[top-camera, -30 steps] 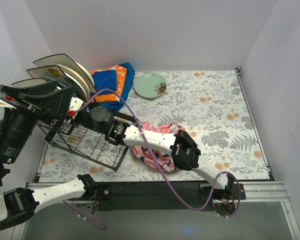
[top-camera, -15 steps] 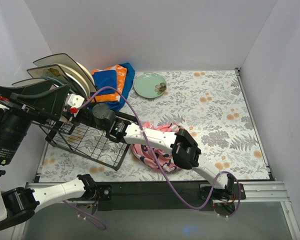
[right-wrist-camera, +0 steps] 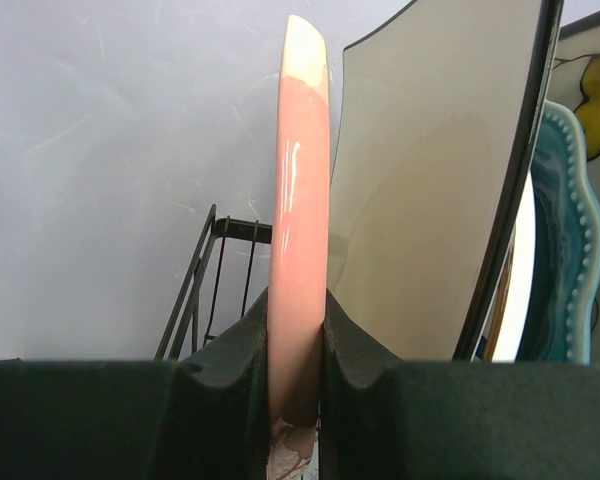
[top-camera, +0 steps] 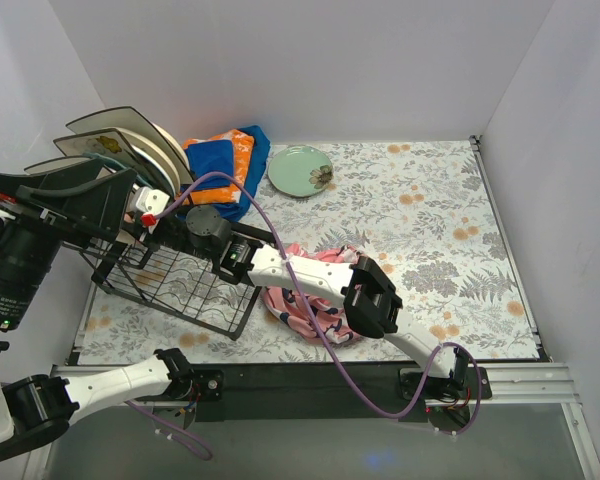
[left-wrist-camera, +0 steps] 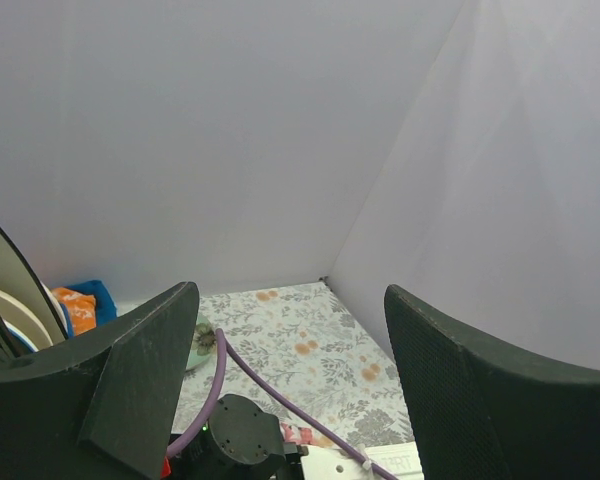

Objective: Unload the plates from the dish rack
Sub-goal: Unload the plate from the dish rack.

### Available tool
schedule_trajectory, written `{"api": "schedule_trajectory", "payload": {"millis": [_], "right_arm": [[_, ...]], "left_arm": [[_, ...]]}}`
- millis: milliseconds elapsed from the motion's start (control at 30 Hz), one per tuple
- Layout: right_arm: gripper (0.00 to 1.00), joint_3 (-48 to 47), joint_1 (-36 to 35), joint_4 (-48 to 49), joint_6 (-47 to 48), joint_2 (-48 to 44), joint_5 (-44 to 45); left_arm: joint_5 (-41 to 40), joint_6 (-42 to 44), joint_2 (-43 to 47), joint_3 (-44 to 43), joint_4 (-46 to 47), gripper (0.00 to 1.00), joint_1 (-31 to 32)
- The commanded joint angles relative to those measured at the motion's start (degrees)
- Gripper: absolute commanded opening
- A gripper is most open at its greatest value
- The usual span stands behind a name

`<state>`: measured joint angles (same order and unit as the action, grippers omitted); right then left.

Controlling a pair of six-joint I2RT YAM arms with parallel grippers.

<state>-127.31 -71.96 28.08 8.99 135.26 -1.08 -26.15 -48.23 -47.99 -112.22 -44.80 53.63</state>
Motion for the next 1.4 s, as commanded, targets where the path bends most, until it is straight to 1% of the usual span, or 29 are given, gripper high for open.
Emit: {"api": "schedule_trajectory", "payload": {"millis": [0,433,700,833,1100,1367], "right_arm": [[0.01,-6.20,0.86,17.63,6.13,-7.64,-0.94],[0.01,-0.84,0.86,22.64,2.35,-11.51,0.82],[0.01,-1.19,1.91,22.64,-2.14,-12.48,0.82],[0.01,-0.84,1.92,22.72,-2.14,-12.04,2.49],[0.01,-1.98,2.00,22.73,-0.65,-11.07,3.10],[0.01,2.23,2.27,22.81,-0.90,-14.50,2.58]], "left_arm": [[-0.57,0.85,-0.62,0.08,-0.56,0.73,-0.28],[-2.06,0.41,0.09,0.08,-0.12,0.73,-0.28],[-3.03,0.41,-0.53,-2.04,-0.73,0.73,-0.19],[-3.73,0.85,0.96,-0.37,0.15,0.73,-0.28],[-4.43,1.47,0.88,-0.63,0.24,0.73,-0.28],[-4.79,1.82,0.53,-1.15,0.59,0.73,-0.10]]}}
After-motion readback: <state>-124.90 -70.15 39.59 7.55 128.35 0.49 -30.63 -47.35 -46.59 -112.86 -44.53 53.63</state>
